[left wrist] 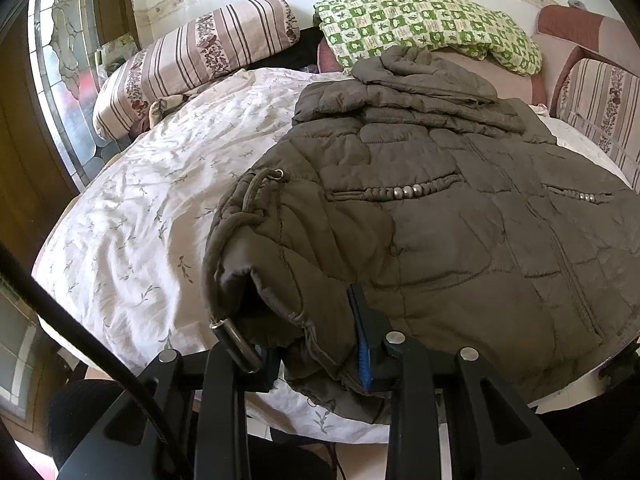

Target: Fold large clothes

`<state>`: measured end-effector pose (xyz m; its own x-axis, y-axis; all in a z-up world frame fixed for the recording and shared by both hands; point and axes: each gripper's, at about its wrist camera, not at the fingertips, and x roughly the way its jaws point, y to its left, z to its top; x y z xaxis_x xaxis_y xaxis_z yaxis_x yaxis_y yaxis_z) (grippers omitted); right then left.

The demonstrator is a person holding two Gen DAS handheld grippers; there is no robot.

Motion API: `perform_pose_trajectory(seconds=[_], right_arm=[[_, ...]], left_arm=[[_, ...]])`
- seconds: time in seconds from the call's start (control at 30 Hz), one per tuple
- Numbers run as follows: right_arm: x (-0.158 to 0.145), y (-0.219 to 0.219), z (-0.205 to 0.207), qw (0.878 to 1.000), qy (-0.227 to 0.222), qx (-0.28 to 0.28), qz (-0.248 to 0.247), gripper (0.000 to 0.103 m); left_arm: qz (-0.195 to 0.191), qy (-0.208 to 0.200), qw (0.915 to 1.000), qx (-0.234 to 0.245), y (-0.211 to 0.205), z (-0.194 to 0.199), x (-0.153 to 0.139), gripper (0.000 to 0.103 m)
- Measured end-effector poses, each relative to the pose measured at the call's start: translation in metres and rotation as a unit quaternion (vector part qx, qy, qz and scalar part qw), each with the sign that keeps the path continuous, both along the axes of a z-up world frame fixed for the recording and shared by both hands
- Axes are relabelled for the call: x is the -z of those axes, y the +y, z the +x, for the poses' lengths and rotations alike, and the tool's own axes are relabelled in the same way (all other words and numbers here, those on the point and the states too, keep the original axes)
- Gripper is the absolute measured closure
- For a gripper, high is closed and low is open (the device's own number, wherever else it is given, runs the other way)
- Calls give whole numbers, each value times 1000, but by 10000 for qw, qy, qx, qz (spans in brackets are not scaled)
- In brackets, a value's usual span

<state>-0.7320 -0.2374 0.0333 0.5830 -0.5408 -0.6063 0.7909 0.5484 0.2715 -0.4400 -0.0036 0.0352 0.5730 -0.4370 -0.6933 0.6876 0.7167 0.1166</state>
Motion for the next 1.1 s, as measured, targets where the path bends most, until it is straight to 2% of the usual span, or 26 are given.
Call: perform_pose_trajectory(seconds=[0.5,0.7,1.1], right_arm=[[-10,10,6,9977,408,-124,-524,89],[-23,6,-1,9980,227,-224,-554,89],[-82,0,-20,9947,-280,-292,-944,90]], left_arm=[[-4,-132,9999,-78,0,-3,-8,76],[-66,-333,9994,-50,3,-5,-22,76],[-496,-621,9968,83,12,-4,-79,76]])
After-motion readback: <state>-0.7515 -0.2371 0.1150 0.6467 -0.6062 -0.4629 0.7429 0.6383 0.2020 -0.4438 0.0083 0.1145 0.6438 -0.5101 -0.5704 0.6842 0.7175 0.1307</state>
